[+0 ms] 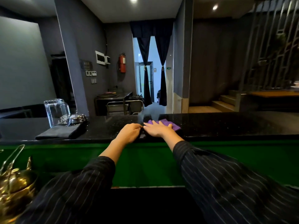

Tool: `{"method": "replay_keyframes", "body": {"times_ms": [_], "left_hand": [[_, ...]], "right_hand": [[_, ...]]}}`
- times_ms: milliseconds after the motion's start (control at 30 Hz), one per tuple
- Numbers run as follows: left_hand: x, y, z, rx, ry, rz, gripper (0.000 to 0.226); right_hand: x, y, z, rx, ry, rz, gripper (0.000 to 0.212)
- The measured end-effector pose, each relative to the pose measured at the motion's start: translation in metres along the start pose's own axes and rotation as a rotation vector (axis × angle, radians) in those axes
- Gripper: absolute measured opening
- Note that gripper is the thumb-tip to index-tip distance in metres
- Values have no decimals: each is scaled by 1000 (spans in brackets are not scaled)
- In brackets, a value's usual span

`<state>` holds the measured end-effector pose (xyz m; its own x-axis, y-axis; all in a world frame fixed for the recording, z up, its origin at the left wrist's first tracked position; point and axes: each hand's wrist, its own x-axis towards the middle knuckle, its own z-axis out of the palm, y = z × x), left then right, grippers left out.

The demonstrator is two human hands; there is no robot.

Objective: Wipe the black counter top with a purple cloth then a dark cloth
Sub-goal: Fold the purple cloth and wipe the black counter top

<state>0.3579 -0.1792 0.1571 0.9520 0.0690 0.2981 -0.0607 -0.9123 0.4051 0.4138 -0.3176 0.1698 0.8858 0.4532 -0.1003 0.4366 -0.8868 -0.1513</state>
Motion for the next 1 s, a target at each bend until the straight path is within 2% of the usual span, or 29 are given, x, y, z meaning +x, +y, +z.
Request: {"method": "replay_keyframes", "body": {"times_ms": [100, 167, 267, 367, 467, 533, 600, 767, 833, 1000], "left_hand": [[-13, -25, -11, 20, 44, 74, 35], [-24, -42, -15, 114, 79, 89, 37], [-38, -62, -19, 358, 169, 41, 46], [-45, -69, -12, 362, 204, -67, 47], [-48, -61, -5, 327, 239, -105, 53], [-51, -60, -3, 329, 263, -72, 62], [-52, -64, -3, 313, 242, -43, 59], [-56, -70, -21, 318, 92, 40, 71], [-63, -74, -26, 360, 48, 58, 79], [-96, -86, -18, 408, 153, 34, 85]], "right_hand": [[-16, 21, -5, 35, -13, -15, 55], [-20, 39, -8, 64, -15, 39, 54], [-18, 51, -8, 89, 30, 181, 55], [-5, 30, -2, 18, 126, 397, 56], [12, -7, -1, -34, 134, 554, 59], [24, -34, -2, -27, 118, 499, 60], [34, -64, 2, -22, 108, 361, 59], [34, -120, 13, 7, 34, 41, 54], [24, -117, 15, 22, 14, -15, 54], [-3, -77, 12, 46, 5, -99, 52]]}}
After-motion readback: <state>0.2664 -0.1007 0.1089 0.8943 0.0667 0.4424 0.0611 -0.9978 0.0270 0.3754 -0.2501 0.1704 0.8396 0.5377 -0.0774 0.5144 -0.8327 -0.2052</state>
